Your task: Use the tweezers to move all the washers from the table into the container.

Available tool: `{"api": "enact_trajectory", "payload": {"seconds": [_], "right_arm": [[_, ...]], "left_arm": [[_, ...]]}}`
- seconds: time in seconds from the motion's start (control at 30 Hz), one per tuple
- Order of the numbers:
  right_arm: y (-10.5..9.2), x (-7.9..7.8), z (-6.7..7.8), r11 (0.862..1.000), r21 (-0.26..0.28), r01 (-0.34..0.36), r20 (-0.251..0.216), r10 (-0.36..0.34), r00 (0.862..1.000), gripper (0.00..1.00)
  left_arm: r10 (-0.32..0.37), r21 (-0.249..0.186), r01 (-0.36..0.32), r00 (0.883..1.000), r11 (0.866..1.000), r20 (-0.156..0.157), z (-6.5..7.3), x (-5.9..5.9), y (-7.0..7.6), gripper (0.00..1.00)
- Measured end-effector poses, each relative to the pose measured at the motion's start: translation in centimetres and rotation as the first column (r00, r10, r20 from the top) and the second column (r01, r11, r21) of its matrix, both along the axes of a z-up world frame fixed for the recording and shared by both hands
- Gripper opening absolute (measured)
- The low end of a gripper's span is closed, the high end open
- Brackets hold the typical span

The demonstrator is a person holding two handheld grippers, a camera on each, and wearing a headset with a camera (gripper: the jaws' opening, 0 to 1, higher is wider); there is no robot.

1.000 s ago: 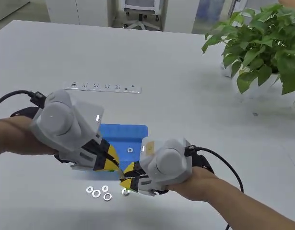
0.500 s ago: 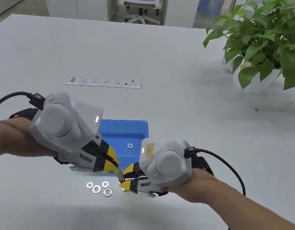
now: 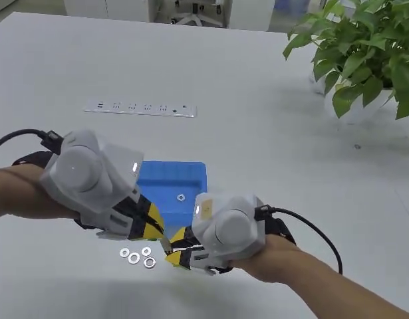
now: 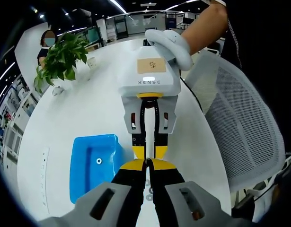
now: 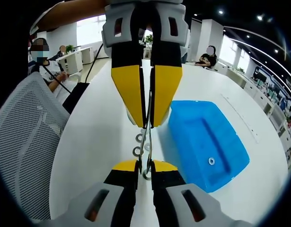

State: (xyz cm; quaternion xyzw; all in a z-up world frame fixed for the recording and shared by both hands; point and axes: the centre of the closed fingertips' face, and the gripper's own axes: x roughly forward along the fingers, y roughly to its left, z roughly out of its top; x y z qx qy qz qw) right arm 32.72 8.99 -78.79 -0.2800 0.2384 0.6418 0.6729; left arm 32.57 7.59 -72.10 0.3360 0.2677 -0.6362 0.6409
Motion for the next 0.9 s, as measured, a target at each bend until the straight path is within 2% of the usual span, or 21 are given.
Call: {"api": "enact_trajectory", "payload": {"seconds": [0.9], "right_arm": [[-0.16, 0.24, -0.50, 1.000, -0.006, 0.027, -0.029, -0.027, 0.999, 0.11]], "left_arm": [[-0.010, 0.010, 0.010, 1.000, 1.000, -0.009, -0.38, 0.29, -0.60, 0.07]]}}
